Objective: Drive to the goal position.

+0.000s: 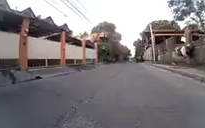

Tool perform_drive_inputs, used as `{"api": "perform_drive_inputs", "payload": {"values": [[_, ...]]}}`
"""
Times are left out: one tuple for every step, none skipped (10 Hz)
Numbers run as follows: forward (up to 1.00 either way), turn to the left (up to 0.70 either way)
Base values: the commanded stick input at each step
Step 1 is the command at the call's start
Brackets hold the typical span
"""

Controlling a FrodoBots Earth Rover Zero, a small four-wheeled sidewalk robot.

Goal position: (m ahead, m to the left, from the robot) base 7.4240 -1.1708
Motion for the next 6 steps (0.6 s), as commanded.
{"api": "perform_drive_inputs", "payload": {"values": [[1.00,0.05],[1.00,0.05],[1.00,0.05],[1.00,0.05],[1.00,0.05],[1.00,0.05]]}}
